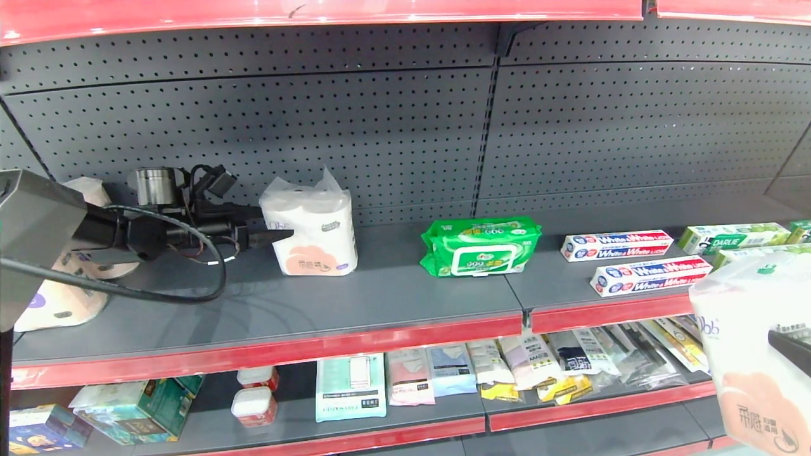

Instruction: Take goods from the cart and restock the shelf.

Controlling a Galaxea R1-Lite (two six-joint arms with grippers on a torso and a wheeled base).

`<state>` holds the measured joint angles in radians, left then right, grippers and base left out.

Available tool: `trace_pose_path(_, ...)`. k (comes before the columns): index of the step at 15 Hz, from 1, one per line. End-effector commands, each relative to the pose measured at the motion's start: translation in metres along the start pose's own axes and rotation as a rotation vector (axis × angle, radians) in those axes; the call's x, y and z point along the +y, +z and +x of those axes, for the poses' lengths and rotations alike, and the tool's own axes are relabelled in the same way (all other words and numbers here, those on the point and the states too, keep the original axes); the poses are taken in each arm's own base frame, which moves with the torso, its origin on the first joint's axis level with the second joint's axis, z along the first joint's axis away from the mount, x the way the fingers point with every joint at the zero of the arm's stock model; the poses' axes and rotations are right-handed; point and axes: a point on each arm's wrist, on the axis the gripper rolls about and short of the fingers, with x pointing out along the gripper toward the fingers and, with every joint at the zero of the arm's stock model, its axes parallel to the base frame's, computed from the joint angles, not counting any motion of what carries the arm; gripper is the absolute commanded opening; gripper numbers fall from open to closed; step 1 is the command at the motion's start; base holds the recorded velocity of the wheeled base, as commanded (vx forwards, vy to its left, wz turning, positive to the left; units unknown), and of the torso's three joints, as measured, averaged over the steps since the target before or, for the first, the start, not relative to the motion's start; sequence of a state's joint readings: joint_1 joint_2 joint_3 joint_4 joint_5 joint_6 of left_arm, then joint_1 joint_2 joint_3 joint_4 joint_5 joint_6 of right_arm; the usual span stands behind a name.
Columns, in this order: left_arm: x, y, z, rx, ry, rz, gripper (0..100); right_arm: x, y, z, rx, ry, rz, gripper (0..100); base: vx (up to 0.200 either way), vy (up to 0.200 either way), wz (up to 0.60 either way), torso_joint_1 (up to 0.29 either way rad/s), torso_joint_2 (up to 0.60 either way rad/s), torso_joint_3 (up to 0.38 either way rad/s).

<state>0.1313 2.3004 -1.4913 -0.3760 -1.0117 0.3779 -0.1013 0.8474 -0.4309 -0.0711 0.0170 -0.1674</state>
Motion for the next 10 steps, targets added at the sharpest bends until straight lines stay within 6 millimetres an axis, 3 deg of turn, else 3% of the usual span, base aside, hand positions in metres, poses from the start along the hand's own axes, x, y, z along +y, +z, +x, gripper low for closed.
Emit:
trace_pose_path(1,0.002,0.003,0.007,-0.010,-0.025,0.008,100,0.000,0.000,0.002,0.009,0.001,-0.003,0,0.000,0.000,0.00,0.000,0.00,0.000)
trace_pose_path(10,0.000,-0.002,0.028,-0.034,-0.149,-0.004,100,0.000,-0.001,0.003,0.021,-0.016,-0.033,0,0.000,0.000,0.00,0.000,0.00,0.000)
